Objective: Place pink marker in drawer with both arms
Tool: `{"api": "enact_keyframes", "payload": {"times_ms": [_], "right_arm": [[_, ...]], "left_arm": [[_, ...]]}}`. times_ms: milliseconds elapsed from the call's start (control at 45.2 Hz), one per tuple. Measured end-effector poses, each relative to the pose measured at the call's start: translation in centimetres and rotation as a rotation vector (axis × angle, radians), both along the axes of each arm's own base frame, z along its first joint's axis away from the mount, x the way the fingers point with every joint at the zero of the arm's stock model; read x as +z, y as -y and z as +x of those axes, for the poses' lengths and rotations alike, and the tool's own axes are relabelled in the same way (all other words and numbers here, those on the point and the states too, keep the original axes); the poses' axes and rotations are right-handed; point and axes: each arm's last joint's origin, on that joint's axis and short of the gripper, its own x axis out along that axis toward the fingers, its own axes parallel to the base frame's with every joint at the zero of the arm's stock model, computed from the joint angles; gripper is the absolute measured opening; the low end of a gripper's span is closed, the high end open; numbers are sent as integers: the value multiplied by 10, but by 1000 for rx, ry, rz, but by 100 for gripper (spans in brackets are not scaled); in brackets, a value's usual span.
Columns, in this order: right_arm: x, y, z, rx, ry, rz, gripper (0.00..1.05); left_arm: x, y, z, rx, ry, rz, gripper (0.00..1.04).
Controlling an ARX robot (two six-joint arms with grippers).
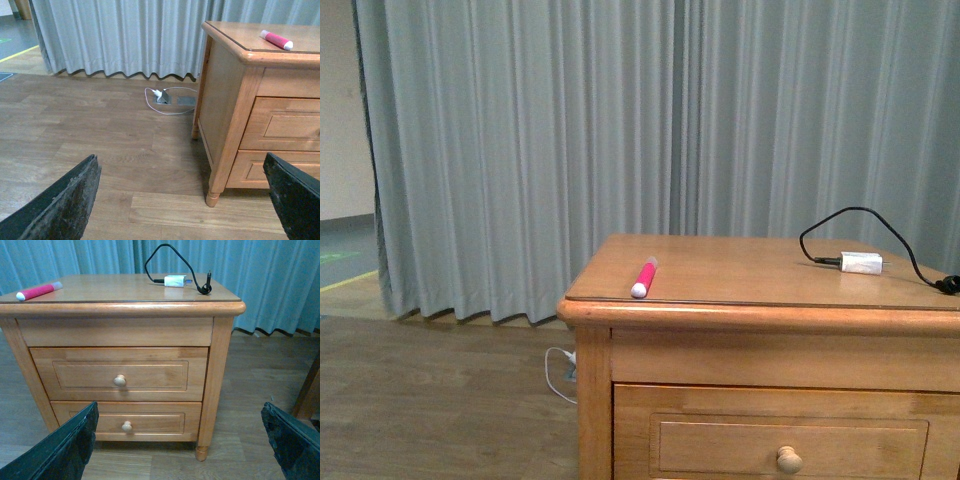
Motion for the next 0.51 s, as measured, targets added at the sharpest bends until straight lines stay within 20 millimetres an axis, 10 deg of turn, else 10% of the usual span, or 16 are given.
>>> {"api": "enact_keyframes", "payload": {"times_ms": [509], "right_arm": [[0,0,0,0,0,0,96]], "left_arm": [[0,0,0,0,0,0,99]]}}
